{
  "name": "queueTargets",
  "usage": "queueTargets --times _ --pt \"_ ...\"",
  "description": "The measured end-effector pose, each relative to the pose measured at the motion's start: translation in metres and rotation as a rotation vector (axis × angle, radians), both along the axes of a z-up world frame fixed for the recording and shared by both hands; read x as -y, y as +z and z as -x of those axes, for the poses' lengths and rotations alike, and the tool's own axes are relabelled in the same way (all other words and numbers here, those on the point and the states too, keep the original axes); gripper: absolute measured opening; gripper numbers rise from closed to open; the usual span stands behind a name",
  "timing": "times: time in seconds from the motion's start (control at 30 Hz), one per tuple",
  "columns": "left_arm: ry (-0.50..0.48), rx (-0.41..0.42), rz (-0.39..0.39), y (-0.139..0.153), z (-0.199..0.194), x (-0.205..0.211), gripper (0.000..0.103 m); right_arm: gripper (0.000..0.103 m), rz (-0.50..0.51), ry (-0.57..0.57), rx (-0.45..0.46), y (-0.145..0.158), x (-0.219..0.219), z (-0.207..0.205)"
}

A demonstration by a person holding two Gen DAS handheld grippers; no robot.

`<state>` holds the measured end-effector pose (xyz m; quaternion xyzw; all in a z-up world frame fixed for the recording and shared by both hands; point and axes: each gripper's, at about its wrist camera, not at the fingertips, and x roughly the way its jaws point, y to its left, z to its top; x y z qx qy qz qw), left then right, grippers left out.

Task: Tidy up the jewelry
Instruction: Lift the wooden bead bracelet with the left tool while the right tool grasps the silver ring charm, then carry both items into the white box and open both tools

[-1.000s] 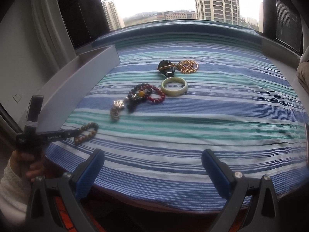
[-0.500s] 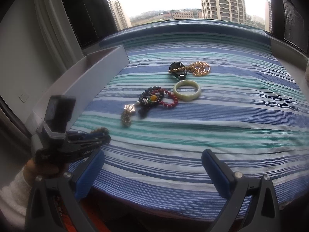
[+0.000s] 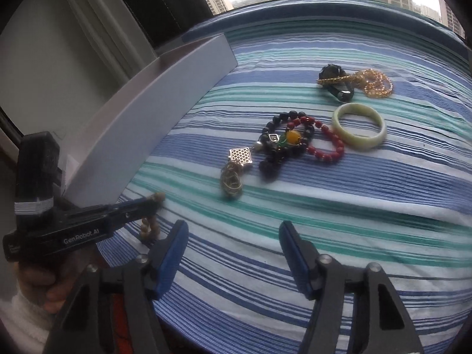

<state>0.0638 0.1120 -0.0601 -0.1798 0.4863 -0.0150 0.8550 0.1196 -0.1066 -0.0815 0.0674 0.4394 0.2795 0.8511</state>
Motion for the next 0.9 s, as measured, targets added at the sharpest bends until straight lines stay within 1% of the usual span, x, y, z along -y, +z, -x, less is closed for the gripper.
queueTargets --times 0.1,0.23,0.3,0.33,0.37,0.43,0.5,0.7,0.8,0.9 --pt "0.023 0.029 0.003 0.01 0.008 -0.01 0.011 0.065 0.022 0.005 -0.007 -0.01 -0.033 -0.023" --pt "0.036 0.054 0.003 0.019 0.017 -0.018 0.011 0.065 0.122 -0.031 0.01 -0.022 -0.066 -0.045" --pt "0.038 0.058 0.011 0.023 0.019 -0.02 0.011 0.056 0.173 -0.06 0.021 -0.028 -0.075 -0.052" --pt "0.04 0.062 0.013 0.025 0.021 -0.022 0.011 0.03 0.198 -0.07 0.046 -0.027 -0.077 -0.053" --pt "0.042 0.067 0.015 0.029 0.022 -0.024 0.011 0.022 0.218 -0.062 0.046 -0.029 -0.08 -0.055" --pt "0.044 0.085 0.019 0.04 0.024 -0.029 0.011 0.022 0.197 -0.068 0.04 -0.024 -0.074 -0.055" --pt "0.05 0.11 0.023 0.054 0.026 -0.034 0.011 0.021 0.157 -0.064 0.051 -0.009 -0.065 -0.05" --pt "0.076 0.193 0.019 0.102 0.031 -0.055 0.011 0.021 0.031 -0.044 0.093 0.065 -0.034 -0.043" --pt "0.104 0.214 0.018 0.122 0.032 -0.073 0.011 0.021 -0.011 -0.015 0.112 0.096 -0.034 -0.045" --pt "0.155 0.227 -0.001 0.138 0.033 -0.1 0.011 0.021 -0.045 0.045 0.126 0.124 -0.046 -0.044"
